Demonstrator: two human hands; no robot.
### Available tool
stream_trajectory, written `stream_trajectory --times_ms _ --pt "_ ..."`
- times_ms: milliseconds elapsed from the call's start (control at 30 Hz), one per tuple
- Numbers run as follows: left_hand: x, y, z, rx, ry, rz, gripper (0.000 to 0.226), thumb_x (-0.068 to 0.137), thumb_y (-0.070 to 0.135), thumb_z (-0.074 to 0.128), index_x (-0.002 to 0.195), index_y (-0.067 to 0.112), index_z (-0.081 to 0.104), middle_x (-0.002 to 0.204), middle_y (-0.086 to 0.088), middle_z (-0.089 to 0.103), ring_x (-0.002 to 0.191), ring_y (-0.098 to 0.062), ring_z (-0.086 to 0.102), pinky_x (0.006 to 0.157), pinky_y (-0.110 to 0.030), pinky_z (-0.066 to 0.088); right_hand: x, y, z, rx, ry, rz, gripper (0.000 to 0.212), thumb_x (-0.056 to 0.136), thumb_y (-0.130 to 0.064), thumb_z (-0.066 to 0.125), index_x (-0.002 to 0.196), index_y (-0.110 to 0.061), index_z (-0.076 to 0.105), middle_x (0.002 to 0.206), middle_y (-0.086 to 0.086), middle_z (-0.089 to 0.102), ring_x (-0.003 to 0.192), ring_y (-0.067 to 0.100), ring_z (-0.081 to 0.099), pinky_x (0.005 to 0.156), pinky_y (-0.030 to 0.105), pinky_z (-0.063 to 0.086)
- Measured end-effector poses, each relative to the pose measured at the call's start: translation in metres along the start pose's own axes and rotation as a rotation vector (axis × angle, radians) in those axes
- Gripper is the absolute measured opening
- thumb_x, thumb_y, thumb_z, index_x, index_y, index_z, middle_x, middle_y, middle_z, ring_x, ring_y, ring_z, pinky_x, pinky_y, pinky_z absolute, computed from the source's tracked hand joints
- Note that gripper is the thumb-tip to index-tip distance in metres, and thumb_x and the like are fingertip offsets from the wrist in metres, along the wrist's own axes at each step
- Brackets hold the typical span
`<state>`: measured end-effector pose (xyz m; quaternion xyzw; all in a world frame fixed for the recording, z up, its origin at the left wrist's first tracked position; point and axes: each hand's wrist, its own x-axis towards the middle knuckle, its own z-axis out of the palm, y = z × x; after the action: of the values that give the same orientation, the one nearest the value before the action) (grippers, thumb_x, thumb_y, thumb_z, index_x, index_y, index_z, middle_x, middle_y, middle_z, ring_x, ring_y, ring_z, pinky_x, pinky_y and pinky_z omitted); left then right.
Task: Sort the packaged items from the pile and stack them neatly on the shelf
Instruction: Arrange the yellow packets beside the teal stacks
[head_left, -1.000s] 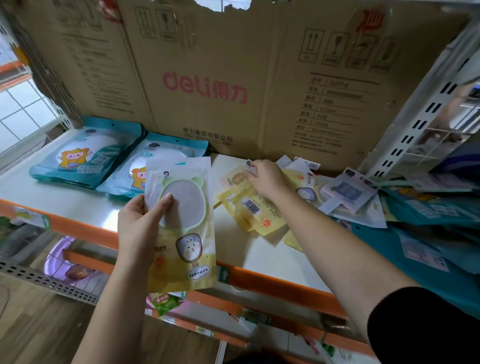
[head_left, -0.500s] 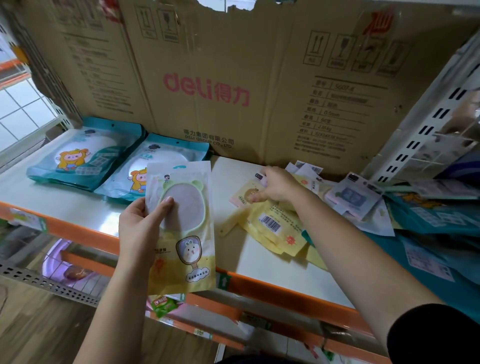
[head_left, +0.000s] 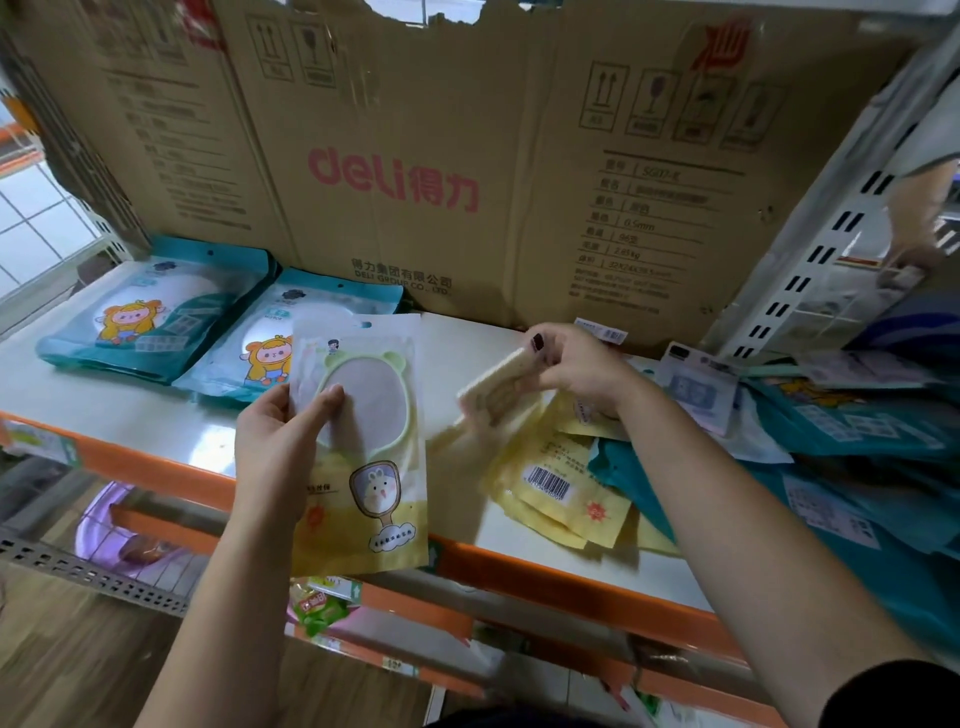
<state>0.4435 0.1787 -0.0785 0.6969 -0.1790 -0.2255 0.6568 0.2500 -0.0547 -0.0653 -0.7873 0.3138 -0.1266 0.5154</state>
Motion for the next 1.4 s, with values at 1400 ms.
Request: stream_trajectory --times_ms 1400 --pt "0.085 -0.007 0.12 0.901 -0.201 0.162 0.028 0.084 0.026 0.074 0.101 0.007 0.061 0.082 -0.009 0.063 0.069 -0.024 0.055 0.059 -0.032 0.044 -0.126 0.058 -0.061 0.729 0.569 0.138 0.078 0.031 -0.032 0.095 0.102 -0.008 0.071 0.094 0.013 0.075 0.082 0.023 0.073 0.065 0.029 0.058"
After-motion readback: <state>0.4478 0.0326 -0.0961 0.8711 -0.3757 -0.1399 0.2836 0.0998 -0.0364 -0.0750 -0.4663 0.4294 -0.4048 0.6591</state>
